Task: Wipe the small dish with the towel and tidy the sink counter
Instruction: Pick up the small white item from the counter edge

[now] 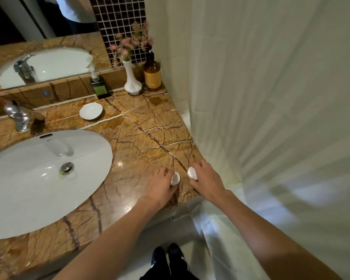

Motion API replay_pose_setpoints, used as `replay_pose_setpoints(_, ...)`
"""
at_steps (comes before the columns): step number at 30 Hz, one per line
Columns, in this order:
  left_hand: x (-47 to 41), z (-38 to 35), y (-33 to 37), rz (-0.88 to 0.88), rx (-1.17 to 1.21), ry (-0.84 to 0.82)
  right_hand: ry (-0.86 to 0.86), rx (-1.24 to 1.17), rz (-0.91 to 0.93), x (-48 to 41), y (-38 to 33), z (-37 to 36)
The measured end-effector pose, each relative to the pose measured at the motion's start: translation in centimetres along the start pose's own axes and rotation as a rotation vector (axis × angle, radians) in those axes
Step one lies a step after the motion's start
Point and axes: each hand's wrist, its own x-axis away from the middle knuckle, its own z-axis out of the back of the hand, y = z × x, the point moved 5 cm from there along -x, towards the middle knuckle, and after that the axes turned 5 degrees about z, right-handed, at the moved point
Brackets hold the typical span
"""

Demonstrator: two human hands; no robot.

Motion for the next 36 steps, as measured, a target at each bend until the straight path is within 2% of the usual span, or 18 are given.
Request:
replay_pose_setpoints(9,-1.4,-1.5,0.9,0.016,-0.045,-0.01,0.015,-0.003,-0.035,1.7,3.1,0.7)
replay_pose_setpoints(19,-1.7,0.7,-0.9,0.074,0.055,0.058,0.0,-0.009,0.094,-1.0,-0.6,0.1)
replay_pose_setpoints(28,0.4,9.8,-10.6,0.328,0.04,0.198,-0.086,-0.016,0.298,-7.8,-11.4,-1.4)
replay_pose_setpoints(36,-0.2,14.8,-20.5,0.436,0.08,0.233,-0.127,-0.02,0.428,-14.5,-19.6,-3.1)
